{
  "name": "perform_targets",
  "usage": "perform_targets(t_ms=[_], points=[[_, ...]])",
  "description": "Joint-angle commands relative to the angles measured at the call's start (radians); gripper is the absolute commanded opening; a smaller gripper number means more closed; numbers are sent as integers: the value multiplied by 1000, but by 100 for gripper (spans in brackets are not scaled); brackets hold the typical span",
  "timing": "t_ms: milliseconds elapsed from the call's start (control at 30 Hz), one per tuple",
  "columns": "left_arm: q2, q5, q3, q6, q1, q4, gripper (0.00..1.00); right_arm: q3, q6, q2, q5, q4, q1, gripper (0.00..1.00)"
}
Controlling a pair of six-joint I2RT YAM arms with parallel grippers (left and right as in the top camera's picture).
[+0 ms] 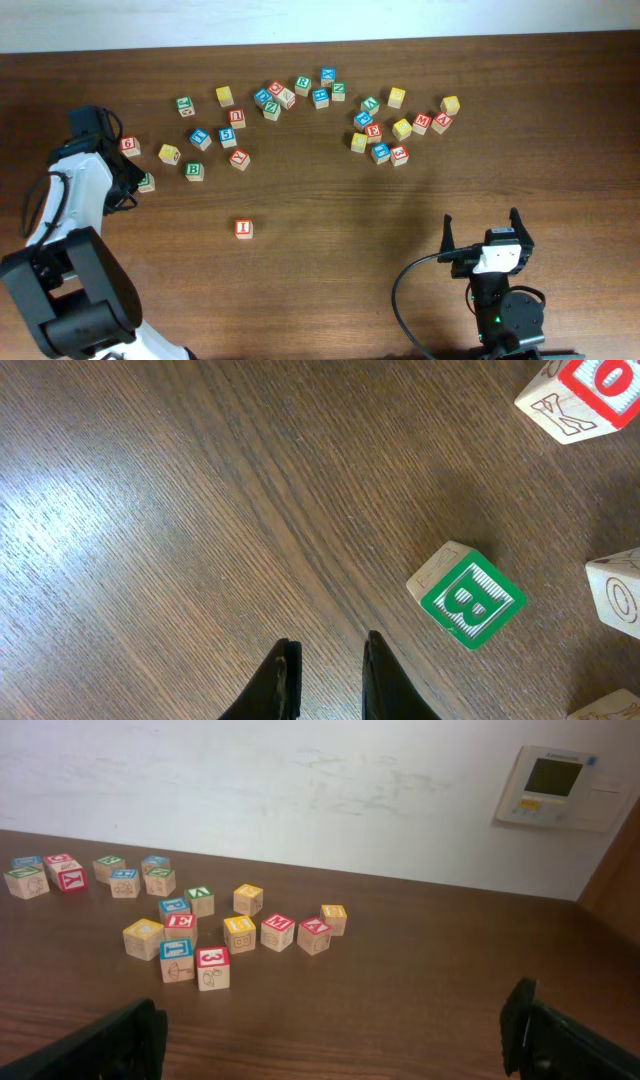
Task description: Spell out ICRA
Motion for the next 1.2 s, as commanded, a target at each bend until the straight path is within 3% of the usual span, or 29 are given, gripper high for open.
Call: perform_targets(t_ms=[0,133,333,433,500,700,733,800,833,867,900,1167], points=[[-22,4,-10,-13,5,3,14,-5,5,-8,-5,-8,-6,98],[-22,3,-10,-13,5,3,16,-5,5,-8,-5,-8,-6,99],[-22,3,-10,-13,5,3,6,-5,5,-8,-5,-8,-6,98],[-22,3,-10,-13,5,3,15,-5,5,-8,-5,-8,-6,98],[-22,3,-10,-13,5,3,15,-5,5,-8,-6,-8,-6,98],[-22,3,-10,-13,5,3,0,-5,5,-8,-5,-8,-6,98],[-22,3,-10,-13,5,3,5,-5,5,-8,-5,-8,-6,98],[-22,3,-10,-13,5,3,29,-5,5,-8,-5,-8,-6,98],[-22,3,-10,-13,5,2,53,-5,5,-8,-5,-8,-6,98],[-22,3,-10,-13,5,2,91,-5,5,-8,-5,-8,-6,98],[-22,3,-10,-13,5,2,99,-5,5,-8,-5,-8,-6,98],[-22,3,-10,-13,4,2,99,-5,5,-8,-5,-8,-6,98]])
